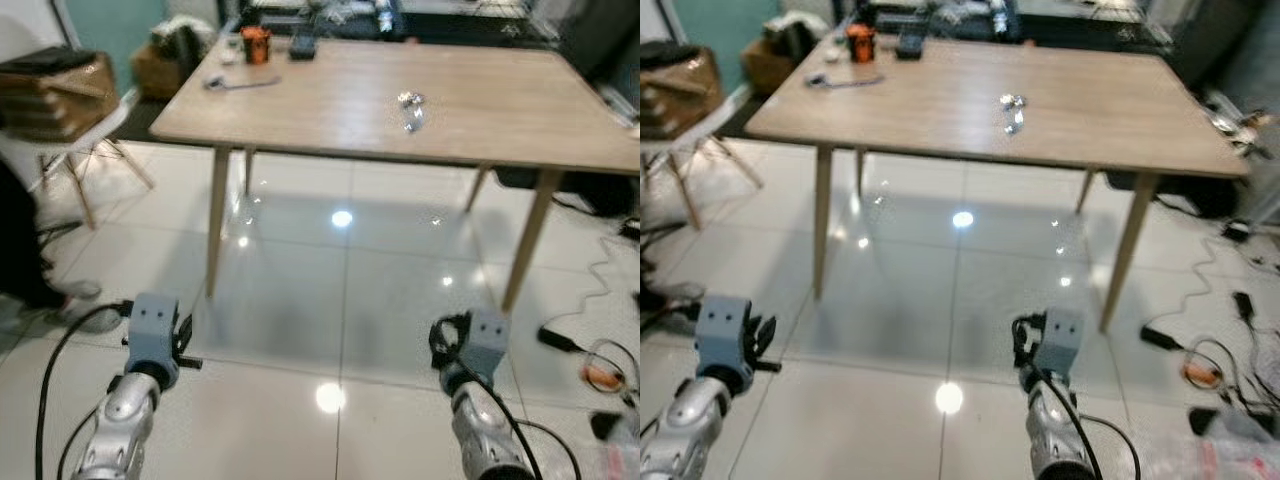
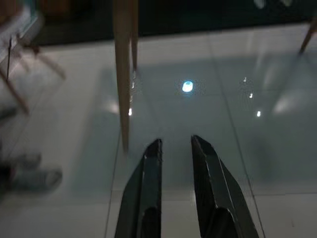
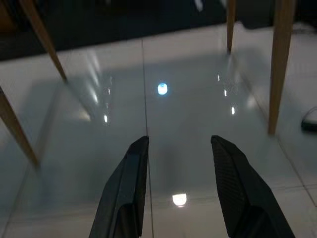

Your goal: Setting the table

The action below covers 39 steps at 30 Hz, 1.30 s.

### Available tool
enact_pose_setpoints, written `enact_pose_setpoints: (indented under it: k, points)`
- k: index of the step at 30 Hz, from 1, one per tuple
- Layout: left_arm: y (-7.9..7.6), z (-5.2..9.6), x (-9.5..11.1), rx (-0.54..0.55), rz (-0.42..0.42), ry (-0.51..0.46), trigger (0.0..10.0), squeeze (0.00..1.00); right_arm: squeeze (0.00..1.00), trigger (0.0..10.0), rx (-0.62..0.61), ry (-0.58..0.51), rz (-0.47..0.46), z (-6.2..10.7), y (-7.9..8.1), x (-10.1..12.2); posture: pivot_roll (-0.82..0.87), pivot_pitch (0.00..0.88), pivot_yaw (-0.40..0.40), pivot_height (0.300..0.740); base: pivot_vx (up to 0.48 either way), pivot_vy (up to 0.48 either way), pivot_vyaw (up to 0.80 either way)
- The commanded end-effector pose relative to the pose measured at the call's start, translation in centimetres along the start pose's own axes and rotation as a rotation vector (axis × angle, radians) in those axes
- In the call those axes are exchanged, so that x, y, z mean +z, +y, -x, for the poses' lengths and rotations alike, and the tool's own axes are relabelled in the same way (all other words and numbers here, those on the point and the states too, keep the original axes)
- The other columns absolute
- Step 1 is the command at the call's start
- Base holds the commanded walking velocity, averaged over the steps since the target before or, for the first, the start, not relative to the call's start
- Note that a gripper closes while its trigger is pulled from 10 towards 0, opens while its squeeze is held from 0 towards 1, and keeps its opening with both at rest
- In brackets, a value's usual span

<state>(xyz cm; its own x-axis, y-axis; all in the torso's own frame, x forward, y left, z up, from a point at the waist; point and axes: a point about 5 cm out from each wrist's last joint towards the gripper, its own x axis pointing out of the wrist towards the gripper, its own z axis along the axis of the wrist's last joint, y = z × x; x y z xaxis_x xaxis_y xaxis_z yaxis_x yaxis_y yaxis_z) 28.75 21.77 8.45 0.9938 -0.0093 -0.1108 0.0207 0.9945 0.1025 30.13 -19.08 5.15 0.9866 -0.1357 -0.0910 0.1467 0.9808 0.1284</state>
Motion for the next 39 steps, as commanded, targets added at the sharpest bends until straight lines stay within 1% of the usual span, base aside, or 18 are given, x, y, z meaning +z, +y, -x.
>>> enact_pose_setpoints:
  k: [1,2,3,4,7,9,13,18,22,25,39]
  points:
    - [-0.1,-0.3,1.7,0.000,0.005,-0.045,10.0,0.00,0.00,10.0,0.017,-0.089,0.005,-0.4,0.5,2.0,0.04,0.030,0.089,0.740,0.000,0.000,-0.78]
    - [-0.1,-0.4,1.9,-0.001,0.005,-0.053,10.0,0.00,0.00,10.0,0.022,-0.108,0.008,-0.5,0.6,2.4,0.04,0.030,0.089,0.740,0.000,0.000,-0.78]
    - [-0.2,-0.5,2.5,-0.005,0.007,-0.071,10.0,0.00,0.00,10.0,0.040,-0.154,0.017,-0.6,1.0,3.5,0.04,0.030,0.089,0.740,0.000,0.000,-0.78]
    - [-0.2,-0.5,2.5,-0.005,0.007,-0.071,10.0,0.00,0.00,10.0,0.040,-0.154,0.017,-0.6,1.0,3.5,0.04,0.030,0.089,0.740,0.000,0.000,-0.78]
    - [-0.6,-0.8,4.4,-0.014,0.020,-0.126,10.0,0.00,0.00,10.0,0.086,-0.309,0.005,-0.7,2.4,7.9,0.04,0.032,0.090,0.740,0.000,0.000,-0.78]
    - [-0.7,-0.8,4.5,-0.015,0.021,-0.129,10.0,0.00,0.00,10.0,0.091,-0.324,0.007,-0.6,2.5,8.3,0.04,0.034,0.088,0.740,0.000,0.000,-0.78]
    - [-1.0,-0.6,5.1,-0.016,0.026,-0.139,10.0,0.00,0.00,10.0,0.107,-0.369,0.004,-0.5,3.1,9.8,0.04,0.036,0.083,0.740,0.000,0.000,-0.78]
    - [-1.1,-0.3,5.5,-0.006,0.030,-0.155,10.0,0.00,0.00,10.0,0.112,-0.367,0.000,-0.3,3.3,10.0,0.04,0.038,0.079,0.740,0.000,0.000,-0.78]
    - [-0.9,-0.6,5.9,0.031,0.032,-0.164,10.0,0.00,0.00,10.0,0.146,-0.360,-0.014,0.0,4.0,10.1,0.04,0.039,0.075,0.740,0.480,0.000,0.00]
    - [-1.1,-0.7,6.2,0.028,0.035,-0.170,10.0,0.00,0.00,10.0,0.157,-0.354,-0.014,0.3,4.4,10.2,0.04,0.040,0.075,0.740,0.480,0.000,0.00]
    - [-1.2,-0.5,6.3,0.032,0.038,-0.160,10.0,0.00,0.00,10.0,0.161,-0.327,-0.007,0.5,4.4,10.1,0.04,0.045,0.072,0.740,0.480,0.000,0.00]
